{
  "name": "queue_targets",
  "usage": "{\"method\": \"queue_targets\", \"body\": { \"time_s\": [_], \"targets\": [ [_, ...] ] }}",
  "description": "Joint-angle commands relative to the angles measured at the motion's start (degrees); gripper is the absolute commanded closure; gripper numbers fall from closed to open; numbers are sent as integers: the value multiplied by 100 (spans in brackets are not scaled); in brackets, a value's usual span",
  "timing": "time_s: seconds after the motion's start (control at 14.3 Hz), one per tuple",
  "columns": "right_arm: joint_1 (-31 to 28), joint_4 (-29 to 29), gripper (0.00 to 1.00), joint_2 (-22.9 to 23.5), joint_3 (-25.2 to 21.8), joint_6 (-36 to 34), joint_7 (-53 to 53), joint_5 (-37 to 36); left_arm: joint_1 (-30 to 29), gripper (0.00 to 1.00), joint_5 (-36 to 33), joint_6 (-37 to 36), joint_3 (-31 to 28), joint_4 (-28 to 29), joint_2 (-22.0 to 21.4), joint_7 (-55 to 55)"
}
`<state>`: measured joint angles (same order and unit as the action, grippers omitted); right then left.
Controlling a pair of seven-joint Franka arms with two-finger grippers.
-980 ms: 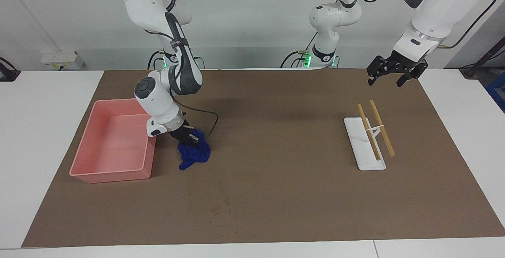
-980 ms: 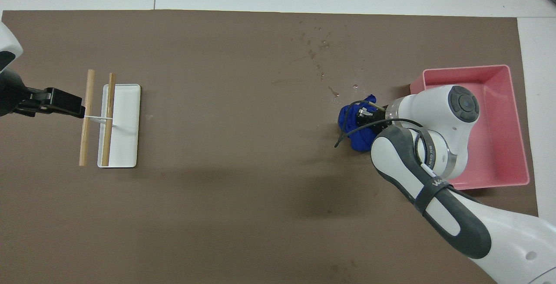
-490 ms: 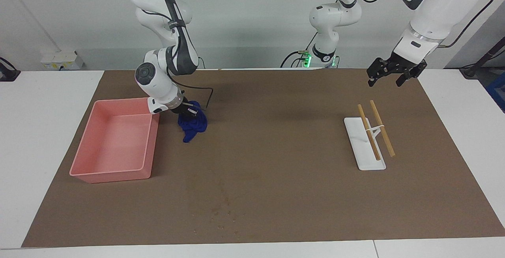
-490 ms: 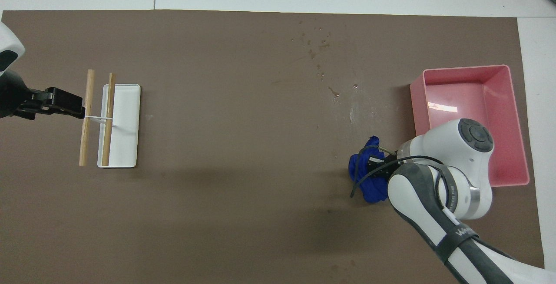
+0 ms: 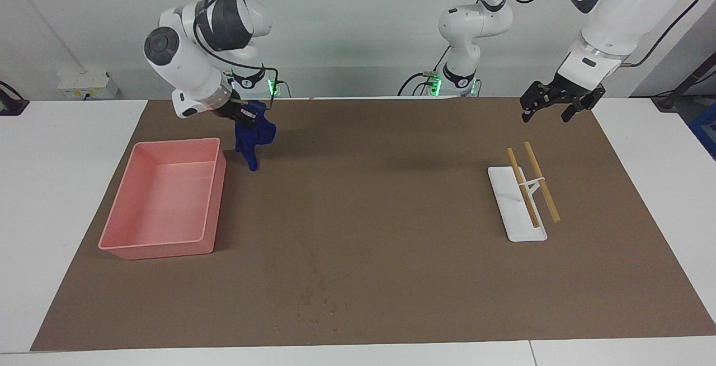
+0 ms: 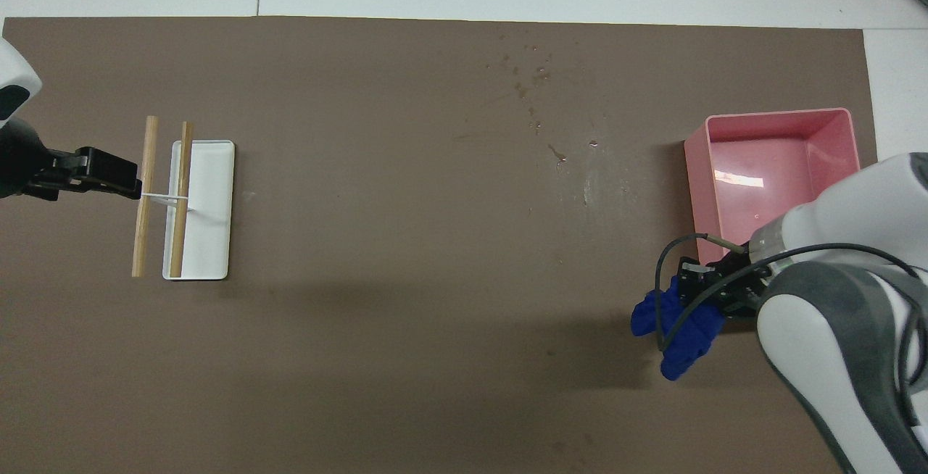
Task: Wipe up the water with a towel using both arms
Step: 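Carry the blue cloth into the pink bin with the right gripper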
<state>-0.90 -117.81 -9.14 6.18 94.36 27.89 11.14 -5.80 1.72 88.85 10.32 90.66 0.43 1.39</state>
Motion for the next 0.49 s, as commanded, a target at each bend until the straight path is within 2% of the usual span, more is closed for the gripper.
{"method": "queue_targets", "body": {
  "time_s": [0.0,0.21,0.42],
  "targets": [
    [-190,627,100,159,15,-313,16,-410,-26,0,-67,-35,31,180,-175,37],
    [-568,1110,100,272,15,-278,-492,-831,-35,0,-76,-35,22,180,-175,37],
    [-1043,1085,100,360,24,494,-1196,-903,-35,0,-76,-35,31,180,-175,37]
  ]
}}
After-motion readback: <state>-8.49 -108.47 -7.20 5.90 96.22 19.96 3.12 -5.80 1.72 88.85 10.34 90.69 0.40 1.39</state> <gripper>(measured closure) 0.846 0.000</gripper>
